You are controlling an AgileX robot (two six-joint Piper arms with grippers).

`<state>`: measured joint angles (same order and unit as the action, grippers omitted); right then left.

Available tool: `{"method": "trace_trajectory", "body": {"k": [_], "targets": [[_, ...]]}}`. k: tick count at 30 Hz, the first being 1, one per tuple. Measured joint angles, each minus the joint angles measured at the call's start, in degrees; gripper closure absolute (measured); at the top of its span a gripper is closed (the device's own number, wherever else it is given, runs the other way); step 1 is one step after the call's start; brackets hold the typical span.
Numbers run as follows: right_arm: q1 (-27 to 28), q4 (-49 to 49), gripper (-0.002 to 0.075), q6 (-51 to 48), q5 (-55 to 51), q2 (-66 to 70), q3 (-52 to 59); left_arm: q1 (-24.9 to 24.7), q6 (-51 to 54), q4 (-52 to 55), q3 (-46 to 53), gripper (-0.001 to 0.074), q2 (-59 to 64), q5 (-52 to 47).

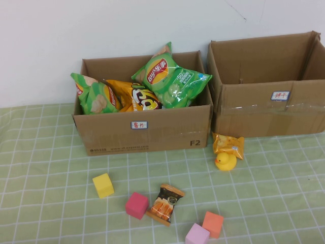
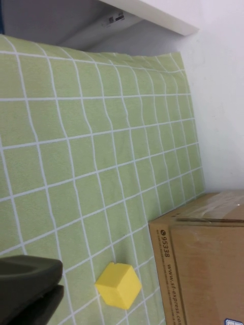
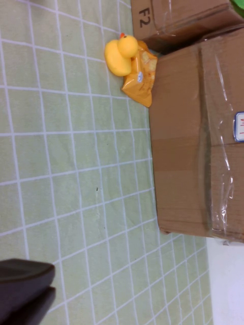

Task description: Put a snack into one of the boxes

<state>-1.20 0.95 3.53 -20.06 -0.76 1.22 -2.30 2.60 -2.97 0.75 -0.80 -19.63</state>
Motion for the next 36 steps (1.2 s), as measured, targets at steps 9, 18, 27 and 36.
{"method": "trace_trajectory", "body": {"k": [9, 18, 27, 36], "targets": [[0.0, 0.0, 0.0728, 0.0, 0.0, 0.0, 0.0, 0.0, 2.2, 0.0, 0.0, 0.0737, 0.0, 0.0], [0.0, 0.0, 0.0728, 0.0, 0.0, 0.0, 0.0, 0.0, 6.1, 0.0, 0.0, 0.0738, 0.0, 0.0], [0.0, 0.0, 0.0728, 0.0, 0.0, 0.0, 0.0, 0.0, 2.9, -0.3, 0.0, 0.0737, 0.0, 0.0], [0.0, 0.0, 0.0728, 0.0, 0.0, 0.0, 0.0, 0.0, -1.0, -1.9, 0.0, 0.0737, 0.0, -0.1]]}}
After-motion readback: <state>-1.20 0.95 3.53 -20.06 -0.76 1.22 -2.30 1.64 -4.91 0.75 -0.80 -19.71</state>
